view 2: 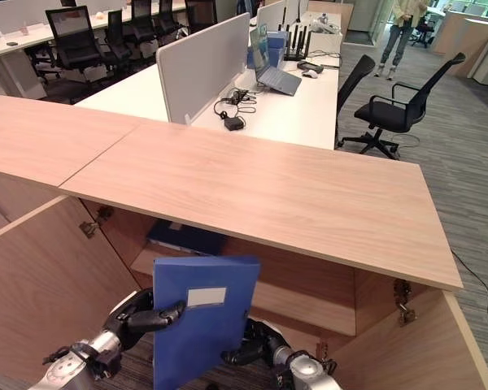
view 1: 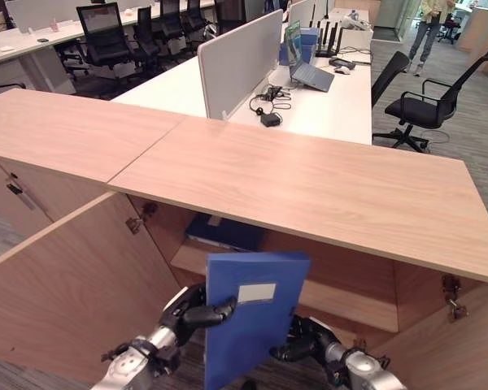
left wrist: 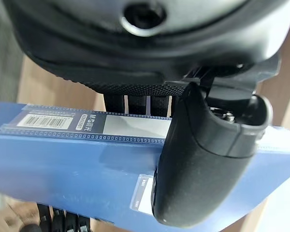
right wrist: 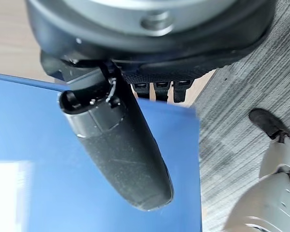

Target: Put the empty folder in the office cabinet

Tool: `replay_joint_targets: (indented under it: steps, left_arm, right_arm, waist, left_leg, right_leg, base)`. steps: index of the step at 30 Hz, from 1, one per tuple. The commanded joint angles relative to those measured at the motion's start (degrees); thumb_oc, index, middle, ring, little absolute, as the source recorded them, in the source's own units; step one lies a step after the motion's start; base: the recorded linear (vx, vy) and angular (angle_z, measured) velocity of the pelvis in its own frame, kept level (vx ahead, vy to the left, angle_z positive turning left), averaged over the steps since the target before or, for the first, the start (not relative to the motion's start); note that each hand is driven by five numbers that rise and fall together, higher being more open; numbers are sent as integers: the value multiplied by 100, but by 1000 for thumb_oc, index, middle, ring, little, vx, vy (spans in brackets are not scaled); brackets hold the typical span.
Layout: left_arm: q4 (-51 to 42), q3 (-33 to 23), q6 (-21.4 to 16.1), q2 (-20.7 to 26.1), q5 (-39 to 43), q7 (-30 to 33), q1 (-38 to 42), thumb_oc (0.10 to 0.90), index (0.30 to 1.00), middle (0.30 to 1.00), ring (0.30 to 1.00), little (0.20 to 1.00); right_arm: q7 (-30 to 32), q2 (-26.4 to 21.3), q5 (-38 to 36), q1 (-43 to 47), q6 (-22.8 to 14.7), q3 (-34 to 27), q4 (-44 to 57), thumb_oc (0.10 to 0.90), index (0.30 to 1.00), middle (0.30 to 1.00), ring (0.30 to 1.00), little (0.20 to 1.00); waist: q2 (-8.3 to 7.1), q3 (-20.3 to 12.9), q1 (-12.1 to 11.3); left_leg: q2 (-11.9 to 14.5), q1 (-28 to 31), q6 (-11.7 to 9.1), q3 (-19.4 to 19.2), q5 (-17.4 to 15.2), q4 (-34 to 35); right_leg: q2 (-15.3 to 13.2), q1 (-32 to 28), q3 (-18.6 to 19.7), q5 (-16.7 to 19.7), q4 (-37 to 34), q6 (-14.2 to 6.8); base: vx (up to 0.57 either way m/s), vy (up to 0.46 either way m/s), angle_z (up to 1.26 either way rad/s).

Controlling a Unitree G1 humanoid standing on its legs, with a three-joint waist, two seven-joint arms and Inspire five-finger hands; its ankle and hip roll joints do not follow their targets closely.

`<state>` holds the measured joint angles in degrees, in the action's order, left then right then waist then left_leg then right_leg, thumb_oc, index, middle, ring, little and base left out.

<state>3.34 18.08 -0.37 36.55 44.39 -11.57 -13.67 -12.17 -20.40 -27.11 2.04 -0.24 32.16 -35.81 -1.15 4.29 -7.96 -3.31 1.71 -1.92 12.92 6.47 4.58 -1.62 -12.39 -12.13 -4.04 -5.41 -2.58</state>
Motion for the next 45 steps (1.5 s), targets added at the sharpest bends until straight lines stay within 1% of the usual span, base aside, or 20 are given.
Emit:
replay_joint_targets:
  steps: [1, 3, 4, 5, 7, 8, 9, 13, 14, 16, 18, 20, 23, 25, 26, 27, 32, 35, 40, 45]
  left_arm:
    - [-849, 398, -464, -63, 1067, -971, 969, 400, 300, 300, 300, 300]
    - [-842, 561, -370, -54, 1278, -1069, 1059, 400, 300, 300, 300, 300]
    - [-801, 798, -180, -28, 1628, -1275, 1167, 400, 300, 300, 300, 300]
    - [-798, 800, -180, -27, 1630, -1276, 1171, 400, 300, 300, 300, 300]
    - [-719, 1071, 57, -7, 1874, -1559, 1217, 400, 300, 300, 300, 300]
    - [-675, 1386, 251, 112, 2020, -1795, 1268, 400, 300, 300, 300, 300]
    - [-673, 1388, 251, 112, 2021, -1796, 1271, 400, 300, 300, 300, 300]
    - [-604, 2071, 498, 757, 2076, -2237, 1356, 400, 300, 300, 300, 300]
    - [-529, 2278, 622, 968, 2066, -2466, 1404, 400, 300, 300, 300, 300]
    - [-459, 2509, 727, 1118, 2066, -2691, 1451, 400, 300, 300, 300, 300]
    - [-454, 2595, 788, 1145, 2099, -2786, 1473, 400, 300, 300, 300, 300]
    - [-450, 2853, 961, 1159, 2238, -3058, 1562, 400, 300, 300, 300, 300]
    - [-439, 2919, 1008, 1097, 2273, -3167, 1616, 400, 300, 300, 300, 300]
    - [-343, 2924, 906, 739, 2208, -3235, 1782, 400, 300, 300, 300, 300]
    - [-311, 2931, 858, 587, 2187, -3224, 1833, 400, 300, 300, 300, 300]
    - [-262, 2921, 781, 386, 2184, -3192, 1893, 400, 300, 300, 300, 300]
    - [-116, 2705, 580, -235, 2174, -3035, 1952, 400, 300, 300, 300, 300]
    - [-120, 2534, 489, -454, 2170, -2968, 1816, 400, 300, 300, 300, 300]
    - [-274, 2359, 350, -546, 2183, -2874, 1542, 400, 300, 300, 300, 300]
    - [-360, 2355, 191, -686, 2122, -2618, 1512, 400, 300, 300, 300, 300]
  right_arm:
    - [-365, 118, -678, 751, -402, 251, 629, 800, 900, 900, 900, 900]
    - [-326, 208, -848, 883, -422, 250, 448, 800, 900, 900, 900, 900]
    - [-311, 327, -997, 1032, -415, 246, 267, 800, 900, 900, 900, 900]
    - [-311, 328, -998, 1034, -416, 244, 265, 800, 900, 900, 900, 900]
    - [-335, 350, -1064, 1178, -416, 277, 240, 800, 900, 900, 900, 900]
    - [-386, 313, -1109, 1307, -439, 310, 231, 800, 900, 900, 900, 900]
    - [-386, 312, -1109, 1307, -439, 308, 231, 800, 900, 900, 900, 900]
    - [-481, 109, -1344, 1609, -516, 388, 294, 800, 900, 900, 900, 900]
    - [-574, -71, -1432, 1720, -515, 448, 406, 800, 900, 900, 900, 900]
    - [-641, -273, -1539, 1928, -543, 489, 454, 800, 900, 900, 900, 900]
    - [-643, -324, -1617, 2031, -558, 465, 425, 800, 900, 900, 900, 900]
    - [-668, -248, -2114, 2393, -564, 332, 56, 800, 900, 900, 900, 900]
    - [-740, -206, -2390, 2559, -543, 257, -45, 800, 900, 900, 900, 900]
    - [-1019, -75, -2993, 2594, -417, 227, 193, 800, 900, 900, 900, 900]
    - [-1088, 12, -3181, 2527, -371, 224, 250, 427, 340, 340, 340, 340]
    - [-1137, 164, -3402, 2433, -343, 232, 292, 400, 300, 300, 300, 300]
    - [-1494, 572, -3940, 1703, -119, 571, 1024, 400, 300, 300, 300, 300]
    - [-1697, 639, -4054, 1199, -4, 821, 1578, 400, 300, 300, 300, 300]
    - [-1851, 645, -4324, 507, 125, 1083, 2140, 400, 300, 300, 300, 300]
    - [-1684, 615, -4511, 79, 17, 942, 2172, 400, 300, 300, 300, 300]
  waist:
    - [-123, -151, 88]
    - [-122, -154, 83]
    - [-117, -169, 94]
    - [-118, -167, 91]
    - [-111, -181, 115]
    - [-105, -203, 148]
    - [-105, -201, 145]
    - [-85, -245, 191]
    - [-91, -267, 209]
    - [-102, -298, 216]
    - [-105, -300, 207]
    - [-114, -307, 172]
    - [-125, -305, 145]
    - [-173, -289, 67]
    - [-179, -288, 53]
    - [-181, -283, 48]
    - [-208, -260, 109]
    - [-200, -240, 176]
    - [-173, -200, 251]
    - [-158, -154, 361]
  left_leg:
    - [99, 127, -48, 145, -645, 42]
    - [100, 128, -47, 133, -645, 42]
    - [106, 132, -47, 112, -648, 42]
    - [106, 133, -47, 110, -648, 42]
    - [115, 143, -47, 83, -654, 42]
    - [122, 156, -46, 54, -663, 42]
    - [123, 157, -46, 52, -664, 42]
    - [118, 181, -46, 27, -686, 42]
    - [121, 198, -48, 19, -697, 42]
    - [123, 206, -53, 12, -706, 42]
    - [124, 209, -53, 15, -709, 42]
    - [120, 216, -53, 18, -712, 42]
    - [115, 225, -53, 21, -720, 42]
    - [113, 203, -54, 13, -732, 42]
    - [113, 199, -51, 8, -733, 42]
    - [114, 197, -46, 1, -737, 42]
    - [116, 233, -30, -40, -777, 42]
    - [121, 254, -24, -54, -798, 42]
    - [125, 245, -16, -62, -825, 42]
    - [147, 212, -13, -110, -851, 42]
  right_leg:
    - [-54, 212, -190, 26, 41, -222]
    - [-54, 217, -170, 32, 41, -221]
    - [-46, 215, -157, 37, 41, -218]
    - [-46, 215, -155, 37, 41, -218]
    - [-42, 217, -131, 42, 41, -216]
    - [-44, 212, -112, 51, 41, -220]
    - [-44, 211, -110, 51, 41, -220]
    - [-46, 189, -90, 69, 41, -229]
    - [-49, 179, -83, 69, 41, -233]
    - [-53, 175, -84, 70, 41, -238]
    - [-55, 171, -83, 70, 41, -237]
    - [-53, 162, -79, 79, 41, -240]
    - [-51, 159, -80, 79, 41, -244]
    - [-53, 193, -121, 93, 41, -261]
    - [-56, 198, -121, 96, 41, -262]
    - [-61, 205, -110, 98, 41, -262]
    - [-72, 174, -91, 92, 41, -257]
    - [-81, 170, -92, 81, 41, -254]
    - [-92, 202, -71, 67, 41, -256]
    - [-85, 276, -17, 73, 43, -259]
  base:
    - [0, 0, 0]
    - [0, 0, 0]
    - [0, 0, 0]
    - [0, 0, 0]
    - [-1, 1, -2]
    - [0, 1, -5]
    - [6, 7, -5]
    - [0, 0, 0]
    - [0, 0, 0]
    - [0, 0, 0]
    - [0, 0, 0]
    - [0, 0, 0]
    - [0, 0, 0]
    - [0, 0, 0]
    - [0, 0, 0]
    - [-14, 14, 3]
    - [1, -3, -3]
    - [21, -1, -5]
    - [3, 1, -1]
    - [5, 5, -2]
